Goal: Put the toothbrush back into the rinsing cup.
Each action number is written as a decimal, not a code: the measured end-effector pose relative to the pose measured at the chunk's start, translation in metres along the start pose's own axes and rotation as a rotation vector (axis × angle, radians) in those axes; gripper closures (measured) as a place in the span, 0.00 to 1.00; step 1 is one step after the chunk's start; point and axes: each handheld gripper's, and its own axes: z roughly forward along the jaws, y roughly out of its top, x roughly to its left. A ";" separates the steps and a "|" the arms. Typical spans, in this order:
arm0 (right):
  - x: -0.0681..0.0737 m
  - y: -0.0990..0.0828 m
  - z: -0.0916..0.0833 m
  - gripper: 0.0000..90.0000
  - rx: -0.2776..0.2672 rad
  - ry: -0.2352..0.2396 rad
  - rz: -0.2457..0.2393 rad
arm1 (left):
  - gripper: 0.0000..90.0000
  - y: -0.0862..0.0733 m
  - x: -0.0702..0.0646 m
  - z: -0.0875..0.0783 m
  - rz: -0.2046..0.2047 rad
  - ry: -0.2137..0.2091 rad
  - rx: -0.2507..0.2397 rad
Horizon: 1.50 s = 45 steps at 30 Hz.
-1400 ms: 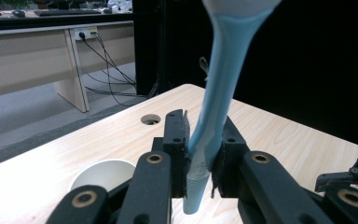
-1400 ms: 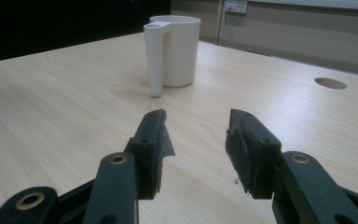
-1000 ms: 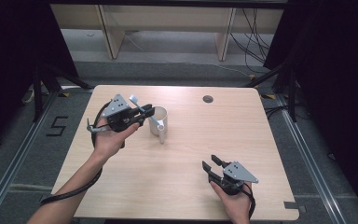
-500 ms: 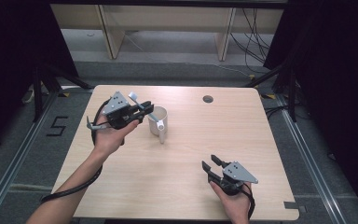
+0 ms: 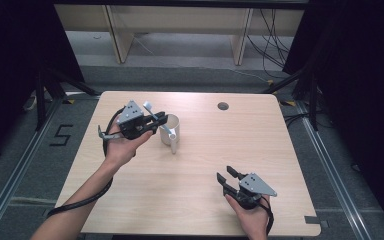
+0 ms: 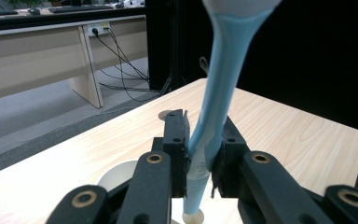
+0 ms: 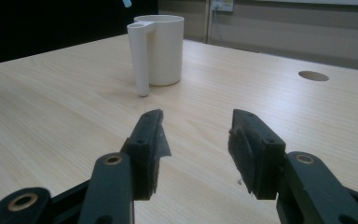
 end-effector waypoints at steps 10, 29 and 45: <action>0.000 0.001 0.000 0.60 0.000 0.005 -0.005 | 0.87 -0.007 -0.002 0.009 0.006 -0.010 0.027; 0.002 0.001 0.000 0.60 0.018 0.009 0.001 | 0.87 -0.013 -0.003 0.017 0.018 -0.004 0.046; 0.003 0.000 0.001 0.59 0.029 0.010 0.010 | 0.87 -0.023 -0.002 0.022 0.025 0.001 0.058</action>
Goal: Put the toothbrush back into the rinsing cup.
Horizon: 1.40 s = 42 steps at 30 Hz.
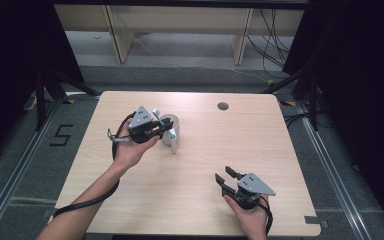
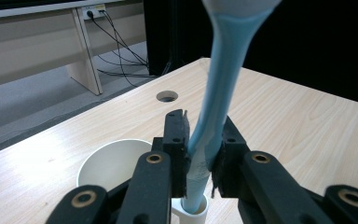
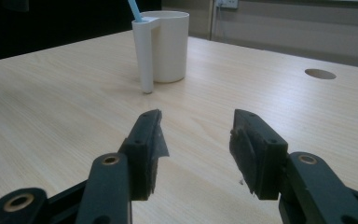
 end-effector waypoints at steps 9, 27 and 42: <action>-0.001 -0.001 0.002 0.59 -0.007 0.007 -0.029 | 0.87 -0.004 0.000 0.004 0.003 -0.002 0.002; 0.001 -0.001 0.001 0.58 0.013 0.001 -0.009 | 0.86 -0.012 0.001 0.010 0.002 -0.002 0.015; 0.001 -0.002 0.003 0.57 0.026 0.005 -0.016 | 0.44 -0.025 0.001 0.009 0.008 0.006 0.052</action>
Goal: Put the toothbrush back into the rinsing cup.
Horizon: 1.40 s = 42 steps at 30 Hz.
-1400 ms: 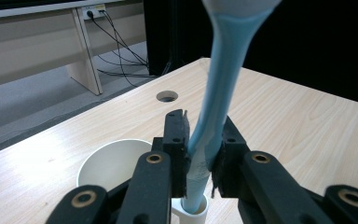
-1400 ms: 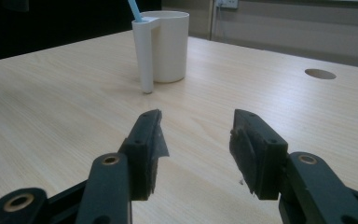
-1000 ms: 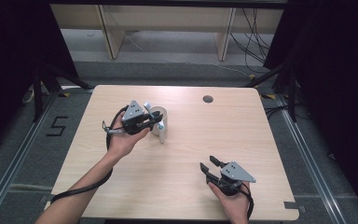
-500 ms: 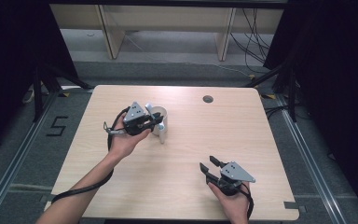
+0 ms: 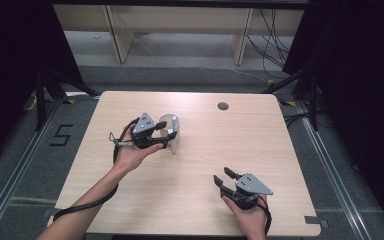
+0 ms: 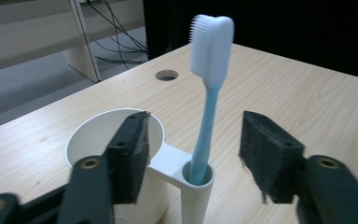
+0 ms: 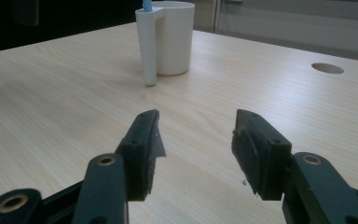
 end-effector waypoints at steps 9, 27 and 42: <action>0.001 -0.001 0.000 0.56 0.011 0.002 0.009 | 0.32 -0.004 0.000 -0.016 0.034 0.019 0.002; 0.000 -0.002 0.003 0.54 0.003 0.006 -0.004 | 0.30 -0.024 -0.008 -0.053 0.033 0.036 -0.041; -0.002 -0.003 0.004 0.54 0.000 -0.004 -0.037 | 0.30 -0.062 -0.013 -0.083 0.009 0.053 -0.017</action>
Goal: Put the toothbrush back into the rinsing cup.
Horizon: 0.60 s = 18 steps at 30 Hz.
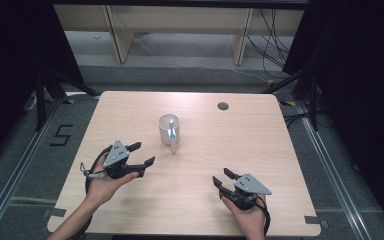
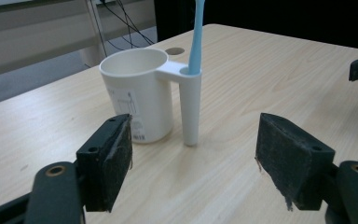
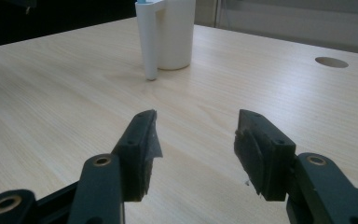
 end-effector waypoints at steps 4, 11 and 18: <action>0.004 0.000 -0.001 0.54 0.026 0.011 0.053 | 0.30 -0.013 -0.001 -0.007 -0.021 0.006 0.008; 0.002 -0.002 0.002 0.54 0.007 0.015 0.027 | 0.30 -0.037 0.001 -0.015 -0.042 0.018 0.015; 0.001 -0.003 0.001 0.54 0.020 0.007 0.016 | 0.30 -0.054 0.002 -0.021 -0.064 0.037 -0.010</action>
